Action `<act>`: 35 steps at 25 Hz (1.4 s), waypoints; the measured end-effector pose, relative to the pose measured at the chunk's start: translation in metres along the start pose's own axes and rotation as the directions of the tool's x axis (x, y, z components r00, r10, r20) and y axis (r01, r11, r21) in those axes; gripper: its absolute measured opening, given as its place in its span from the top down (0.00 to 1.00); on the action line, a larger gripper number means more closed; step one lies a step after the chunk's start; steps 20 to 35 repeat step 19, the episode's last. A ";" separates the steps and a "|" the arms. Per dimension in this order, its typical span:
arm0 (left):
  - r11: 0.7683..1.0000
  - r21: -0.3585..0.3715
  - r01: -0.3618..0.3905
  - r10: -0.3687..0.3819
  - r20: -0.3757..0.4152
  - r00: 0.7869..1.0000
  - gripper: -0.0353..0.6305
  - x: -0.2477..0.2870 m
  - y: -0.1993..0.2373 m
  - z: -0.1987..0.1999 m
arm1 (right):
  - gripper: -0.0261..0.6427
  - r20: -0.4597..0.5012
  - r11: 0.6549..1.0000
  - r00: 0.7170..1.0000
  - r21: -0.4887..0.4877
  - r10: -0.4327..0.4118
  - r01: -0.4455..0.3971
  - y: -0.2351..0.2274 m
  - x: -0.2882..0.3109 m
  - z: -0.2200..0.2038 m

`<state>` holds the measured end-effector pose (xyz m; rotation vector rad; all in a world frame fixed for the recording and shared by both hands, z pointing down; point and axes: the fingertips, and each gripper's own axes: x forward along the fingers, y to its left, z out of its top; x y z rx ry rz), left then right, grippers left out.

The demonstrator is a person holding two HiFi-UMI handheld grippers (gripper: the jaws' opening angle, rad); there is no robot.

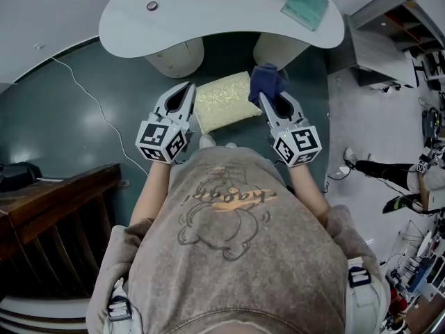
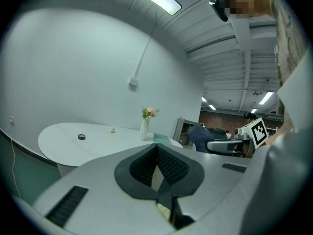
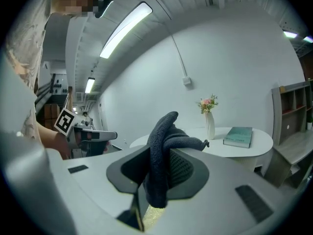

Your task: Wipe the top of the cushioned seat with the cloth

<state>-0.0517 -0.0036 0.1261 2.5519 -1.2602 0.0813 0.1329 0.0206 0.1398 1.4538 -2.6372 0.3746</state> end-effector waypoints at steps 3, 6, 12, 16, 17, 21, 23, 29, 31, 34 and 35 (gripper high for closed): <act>1.000 -0.002 -0.014 0.014 0.001 1.000 0.92 -0.005 0.002 0.000 | 0.81 0.003 1.000 1.000 0.010 0.013 -0.013 0.004 0.000 -0.001; 1.000 -0.001 -0.024 0.024 -0.005 1.000 0.92 -0.010 0.004 -0.001 | 0.81 0.003 0.999 1.000 0.016 0.028 -0.028 0.010 0.001 -0.003; 1.000 0.002 -0.023 0.023 -0.013 1.000 0.92 -0.011 0.004 0.001 | 0.81 -0.001 0.999 0.999 0.021 0.036 -0.036 0.013 0.003 -0.005; 1.000 0.009 -0.022 0.022 -0.008 1.000 0.92 -0.014 0.004 0.004 | 0.81 0.002 0.999 0.999 0.022 0.039 -0.039 0.014 0.000 -0.003; 1.000 0.010 -0.022 0.022 -0.005 1.000 0.92 -0.014 0.004 0.005 | 0.81 0.004 0.999 0.999 0.023 0.038 -0.038 0.014 0.000 -0.003; 1.000 0.007 -0.023 0.023 0.001 1.000 0.92 -0.014 0.005 0.006 | 0.81 0.008 0.999 0.999 0.024 0.037 -0.037 0.013 -0.001 -0.002; 1.000 0.007 -0.023 0.023 0.001 1.000 0.92 -0.014 0.005 0.006 | 0.81 0.008 0.999 0.999 0.024 0.037 -0.037 0.013 -0.001 -0.002; 1.000 0.007 -0.023 0.023 0.001 1.000 0.92 -0.014 0.005 0.006 | 0.81 0.008 0.999 0.999 0.024 0.037 -0.037 0.013 -0.001 -0.002; 1.000 0.007 -0.023 0.023 0.001 1.000 0.92 -0.014 0.005 0.006 | 0.81 0.008 0.999 0.999 0.024 0.037 -0.037 0.013 -0.001 -0.002; 1.000 0.007 -0.023 0.023 0.001 1.000 0.92 -0.014 0.005 0.006 | 0.81 0.008 0.999 0.999 0.024 0.037 -0.037 0.013 -0.001 -0.002; 1.000 0.007 -0.023 0.023 0.001 1.000 0.92 -0.014 0.005 0.006 | 0.81 0.008 0.999 0.999 0.024 0.037 -0.037 0.013 -0.001 -0.002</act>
